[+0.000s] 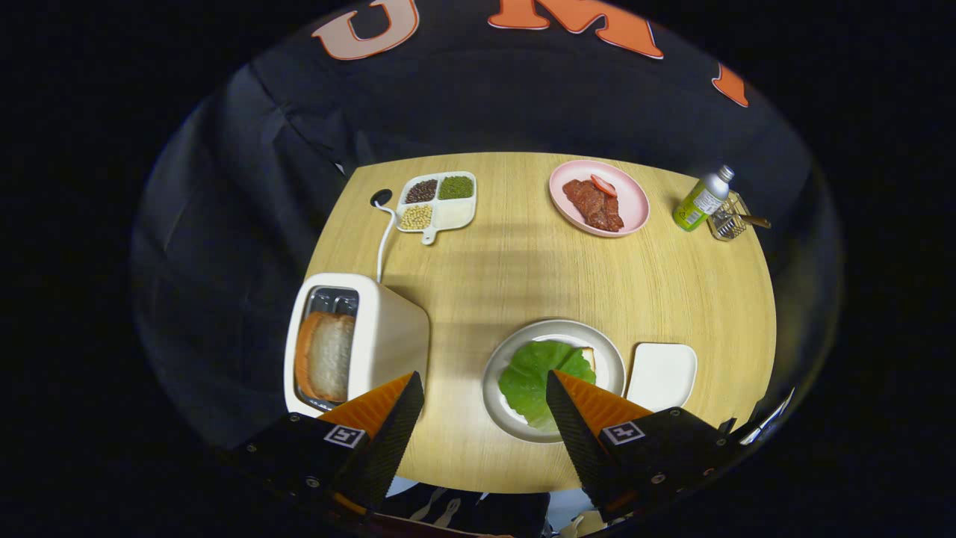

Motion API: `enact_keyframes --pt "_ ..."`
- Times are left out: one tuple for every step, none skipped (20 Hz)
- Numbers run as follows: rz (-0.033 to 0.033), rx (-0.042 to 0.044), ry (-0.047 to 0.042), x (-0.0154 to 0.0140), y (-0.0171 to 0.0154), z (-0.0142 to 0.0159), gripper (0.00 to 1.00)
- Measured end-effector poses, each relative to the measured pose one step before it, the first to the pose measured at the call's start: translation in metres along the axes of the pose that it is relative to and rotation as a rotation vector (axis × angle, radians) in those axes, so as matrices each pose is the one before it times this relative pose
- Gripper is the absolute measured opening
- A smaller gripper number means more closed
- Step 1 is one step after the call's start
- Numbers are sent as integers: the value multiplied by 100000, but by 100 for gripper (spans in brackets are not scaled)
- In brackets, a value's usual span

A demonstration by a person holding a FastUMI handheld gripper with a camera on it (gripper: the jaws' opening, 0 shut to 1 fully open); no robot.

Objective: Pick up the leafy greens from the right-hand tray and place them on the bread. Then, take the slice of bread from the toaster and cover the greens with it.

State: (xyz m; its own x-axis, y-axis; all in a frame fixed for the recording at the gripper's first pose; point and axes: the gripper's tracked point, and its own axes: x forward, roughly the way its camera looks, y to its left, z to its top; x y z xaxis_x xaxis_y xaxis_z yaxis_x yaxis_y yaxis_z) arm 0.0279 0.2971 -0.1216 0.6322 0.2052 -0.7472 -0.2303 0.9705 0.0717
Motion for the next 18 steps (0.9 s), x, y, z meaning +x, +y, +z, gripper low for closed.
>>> enact_keyframes --pt "966 -358 -674 -429 1063 442 99" --pt "525 -1000 -859 -460 1013 476 99" --pt "322 -972 -809 -292 944 531 99" --pt "810 -762 -471 -80 1047 431 99" --pt "910 -429 -195 -187 1067 362 99" --pt "1095 -136 -14 -44 1054 298 99" --pt "1042 -793 -158 73 1135 284 99" --pt "188 -1028 -204 45 740 234 99" --pt "-108 -990 164 268 558 171 99" --pt "202 -661 424 315 724 50 99" --pt "357 -375 745 403 723 -44 99" --pt "65 470 841 420 550 -143 99" --pt "-52 99 787 522 462 -141 99" --pt "-898 -135 975 590 282 -190 99" --pt "-749 -263 986 577 200 -172 99" --pt "-514 53 1014 448 259 -162 99" --pt "182 -75 992 464 247 -245 99" --pt "-110 -202 1149 505 271 -249 97"
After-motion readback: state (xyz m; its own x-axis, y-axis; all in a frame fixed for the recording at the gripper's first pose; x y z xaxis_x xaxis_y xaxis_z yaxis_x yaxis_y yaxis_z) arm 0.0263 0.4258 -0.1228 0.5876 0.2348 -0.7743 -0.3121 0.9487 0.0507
